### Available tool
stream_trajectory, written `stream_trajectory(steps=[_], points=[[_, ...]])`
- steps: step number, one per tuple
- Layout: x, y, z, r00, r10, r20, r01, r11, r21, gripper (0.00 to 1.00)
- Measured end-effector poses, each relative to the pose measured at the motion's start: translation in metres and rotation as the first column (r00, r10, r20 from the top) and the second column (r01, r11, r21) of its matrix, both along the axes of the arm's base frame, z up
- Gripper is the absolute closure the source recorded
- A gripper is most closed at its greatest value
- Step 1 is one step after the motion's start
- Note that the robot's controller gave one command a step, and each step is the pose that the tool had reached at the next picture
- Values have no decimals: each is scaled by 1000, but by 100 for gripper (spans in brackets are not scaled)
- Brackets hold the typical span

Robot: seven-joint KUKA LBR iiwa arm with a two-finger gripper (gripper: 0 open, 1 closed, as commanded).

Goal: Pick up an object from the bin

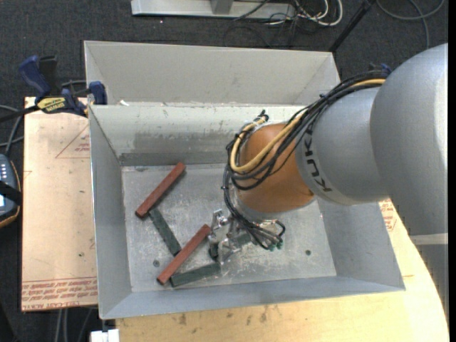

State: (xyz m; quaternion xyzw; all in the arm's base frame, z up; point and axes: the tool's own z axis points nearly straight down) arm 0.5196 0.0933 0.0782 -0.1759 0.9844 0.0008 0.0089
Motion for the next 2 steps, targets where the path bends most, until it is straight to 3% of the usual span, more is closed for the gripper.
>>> stream_trajectory(steps=[1, 2], points=[[0, 0, 0, 1000, 0, 0, 0, 1000, 0, 100], [20, 10, 165, 998, 62, -9, -62, 998, -3, 100]])
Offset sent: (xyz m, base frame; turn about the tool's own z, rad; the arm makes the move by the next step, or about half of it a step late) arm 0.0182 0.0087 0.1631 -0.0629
